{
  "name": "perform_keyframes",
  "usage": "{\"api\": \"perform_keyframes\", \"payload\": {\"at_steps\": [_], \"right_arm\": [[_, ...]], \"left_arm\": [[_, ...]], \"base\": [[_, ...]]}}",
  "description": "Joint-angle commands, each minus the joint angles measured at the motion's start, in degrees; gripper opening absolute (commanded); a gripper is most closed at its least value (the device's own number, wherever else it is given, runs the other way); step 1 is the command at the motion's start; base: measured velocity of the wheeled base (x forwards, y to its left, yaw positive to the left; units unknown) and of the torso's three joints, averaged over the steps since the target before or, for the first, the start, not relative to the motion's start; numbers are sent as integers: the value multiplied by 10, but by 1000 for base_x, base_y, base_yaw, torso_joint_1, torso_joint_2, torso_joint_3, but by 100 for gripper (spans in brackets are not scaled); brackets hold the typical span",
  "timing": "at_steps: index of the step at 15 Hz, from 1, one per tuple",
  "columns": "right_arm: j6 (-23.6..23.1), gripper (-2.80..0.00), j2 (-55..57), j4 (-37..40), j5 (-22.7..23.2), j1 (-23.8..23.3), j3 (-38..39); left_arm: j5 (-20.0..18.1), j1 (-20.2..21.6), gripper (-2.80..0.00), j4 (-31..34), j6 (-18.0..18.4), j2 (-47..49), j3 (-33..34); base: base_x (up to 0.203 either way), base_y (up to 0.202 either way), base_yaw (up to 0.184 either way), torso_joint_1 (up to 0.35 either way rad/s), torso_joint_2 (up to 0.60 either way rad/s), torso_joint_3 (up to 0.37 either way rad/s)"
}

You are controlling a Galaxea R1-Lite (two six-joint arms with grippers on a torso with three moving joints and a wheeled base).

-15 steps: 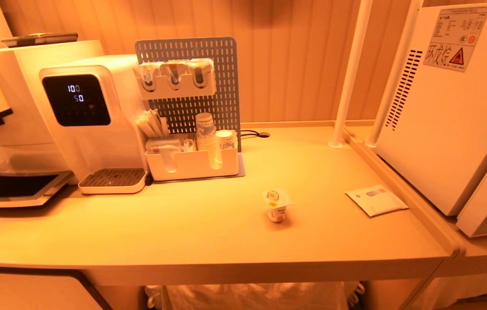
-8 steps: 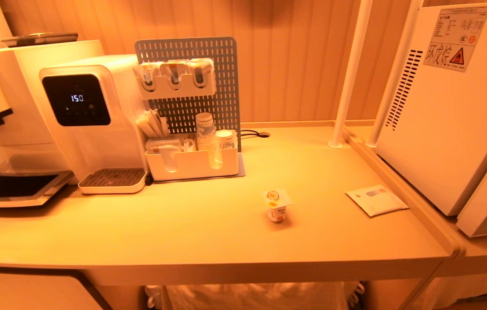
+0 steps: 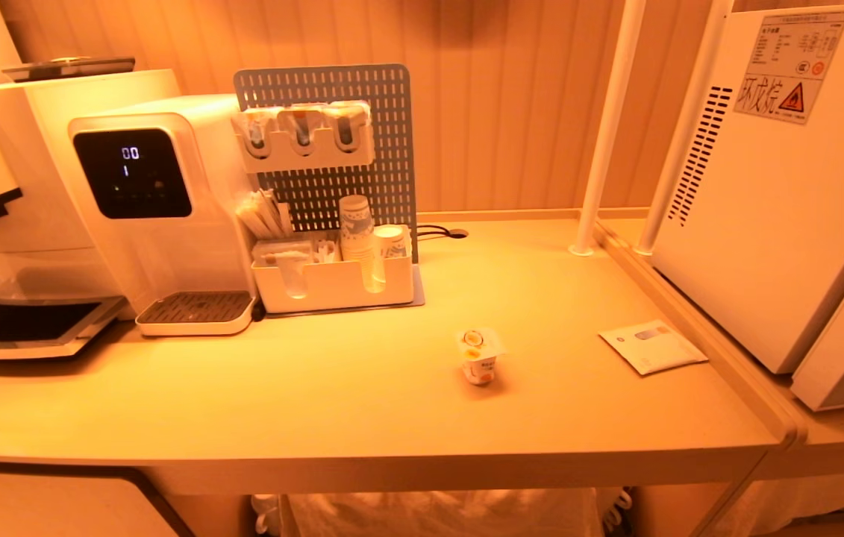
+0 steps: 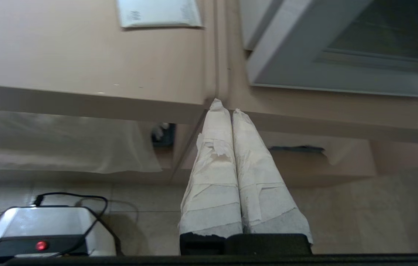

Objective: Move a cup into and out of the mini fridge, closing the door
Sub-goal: Open the freezer door

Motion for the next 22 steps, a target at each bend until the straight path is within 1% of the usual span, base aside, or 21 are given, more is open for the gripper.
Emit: {"api": "perform_keyframes", "payload": {"at_steps": [1, 5, 8, 9, 10, 12, 13, 15, 19, 20, 22], "right_arm": [[-5, -280, 31, -5, -18, -4, -3], [-7, -280, 117, -70, -26, -4, -24], [-15, -280, 194, -160, -25, -4, -44], [-31, -280, 219, -202, -25, -4, -47], [-58, -280, 237, -244, -26, -4, -48], [-77, -280, 264, -287, -28, -3, -50], [-90, -280, 274, -297, -28, -3, -51], [-144, -280, 275, -303, -30, -5, -50], [-157, -280, 249, -290, -34, -7, -48], [-173, -280, 249, -291, -34, -8, -50], [-214, -280, 245, -292, -38, -26, -51]], "left_arm": [[0, 0, -280, 0, 0, 0, 0], [0, 0, -280, 0, 0, 0, 0], [0, 0, -280, 0, 0, 0, 0], [0, 0, -280, 0, 0, 0, 0], [0, 0, -280, 0, 0, 0, 0], [0, 0, -280, 0, 0, 0, 0], [0, 0, -280, 0, 0, 0, 0], [0, 0, -280, 0, -1, 0, 0], [0, 0, -280, 0, 0, 1, 0], [0, 0, -280, 0, 0, 0, 0], [0, 0, -280, 0, 0, 0, 0]], "base": [[0, 0, 0, 0, 0, 0], [0, 0, 0, 0, 0, 0], [0, 0, 0, 0, 0, 0], [0, 0, 0, 0, 0, 0], [0, 0, 0, 0, 0, 0], [0, 0, 0, 0, 0, 0], [0, 0, 0, 0, 0, 0], [0, 0, 0, 0, 0, 0], [0, 0, 0, 0, 0, 0], [0, 0, 0, 0, 0, 0], [0, 0, 0, 0, 0, 0]]}}
